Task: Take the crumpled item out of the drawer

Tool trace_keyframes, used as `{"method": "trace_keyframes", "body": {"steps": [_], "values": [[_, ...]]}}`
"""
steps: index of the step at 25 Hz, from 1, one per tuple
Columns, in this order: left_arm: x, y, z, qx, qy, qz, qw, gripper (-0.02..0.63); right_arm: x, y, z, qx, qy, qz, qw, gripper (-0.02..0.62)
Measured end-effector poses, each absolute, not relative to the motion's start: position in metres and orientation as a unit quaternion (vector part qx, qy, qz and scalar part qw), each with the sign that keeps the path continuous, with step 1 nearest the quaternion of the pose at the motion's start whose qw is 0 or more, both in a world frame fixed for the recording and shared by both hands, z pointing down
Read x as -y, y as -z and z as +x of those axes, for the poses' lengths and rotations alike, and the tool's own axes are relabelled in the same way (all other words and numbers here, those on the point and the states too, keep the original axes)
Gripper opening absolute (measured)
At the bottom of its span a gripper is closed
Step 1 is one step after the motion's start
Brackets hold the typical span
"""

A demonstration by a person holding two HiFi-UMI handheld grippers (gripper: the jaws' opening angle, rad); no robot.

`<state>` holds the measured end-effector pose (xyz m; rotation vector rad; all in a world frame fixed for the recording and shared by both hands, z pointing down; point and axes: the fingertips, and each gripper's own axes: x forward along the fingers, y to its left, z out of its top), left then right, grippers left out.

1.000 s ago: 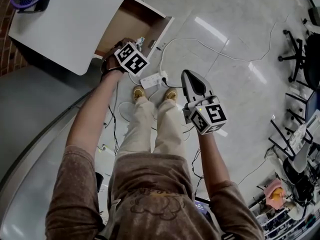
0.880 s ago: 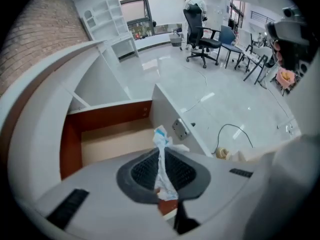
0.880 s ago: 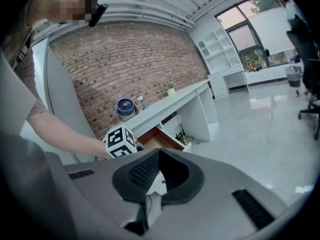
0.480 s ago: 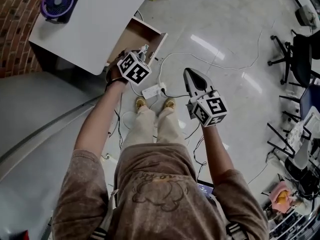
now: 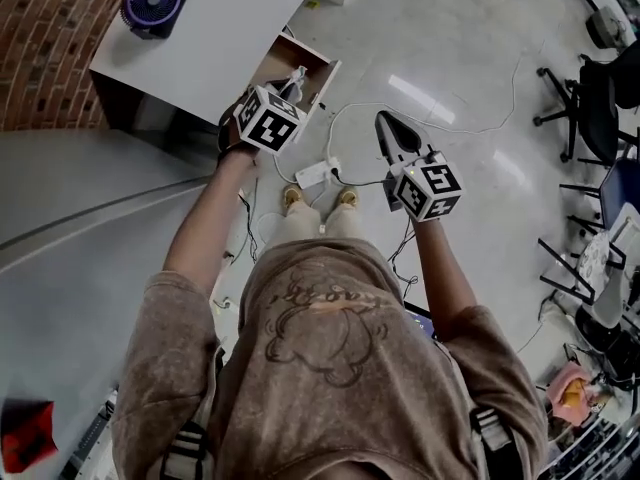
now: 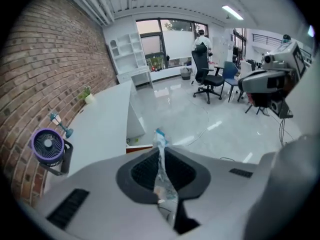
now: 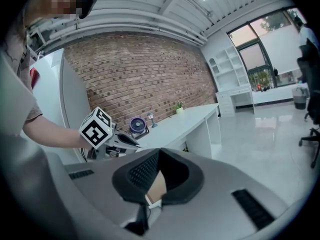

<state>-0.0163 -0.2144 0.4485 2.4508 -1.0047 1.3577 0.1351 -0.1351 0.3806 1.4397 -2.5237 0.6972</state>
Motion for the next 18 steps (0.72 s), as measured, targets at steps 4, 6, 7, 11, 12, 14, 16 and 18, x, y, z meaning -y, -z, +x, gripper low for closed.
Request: {"method": "trace_keyframes", "body": {"steps": [4,6,7,11,12,14,16,18], "values": [[0.211,-0.415,-0.019,0.347,-0.427,0.831,0.078,0.031,0.136,-0.361,0.124,0.85,-0.22,0.474,0.071,-0.003],[0.209,-0.396,-0.019,0.353,-0.411,0.837,0.076,0.031,0.137,-0.349,0.124,0.851,-0.215,0.474,0.062,-0.003],[0.208,-0.387,-0.017,0.355,-0.403,0.84,0.076,0.031,0.138,-0.342,0.125,0.851,-0.214,0.475,0.058,-0.003],[0.204,-0.356,-0.01,0.353,-0.372,0.855,0.079,0.031,0.14,-0.322,0.132,0.85,-0.202,0.483,0.052,-0.003],[0.202,-0.349,-0.009,0.351,-0.364,0.859,0.078,0.031,0.141,-0.318,0.132,0.85,-0.199,0.484,0.05,-0.003],[0.199,-0.336,-0.008,0.349,-0.343,0.868,0.081,0.031,0.143,-0.311,0.132,0.852,-0.192,0.485,0.048,-0.003],[0.196,-0.321,-0.005,0.349,-0.315,0.878,0.088,0.031,0.145,-0.302,0.132,0.854,-0.184,0.485,0.046,-0.003],[0.192,-0.307,-0.002,0.346,-0.283,0.889,0.097,0.03,0.145,-0.293,0.133,0.855,-0.173,0.487,0.044,-0.003]]}}
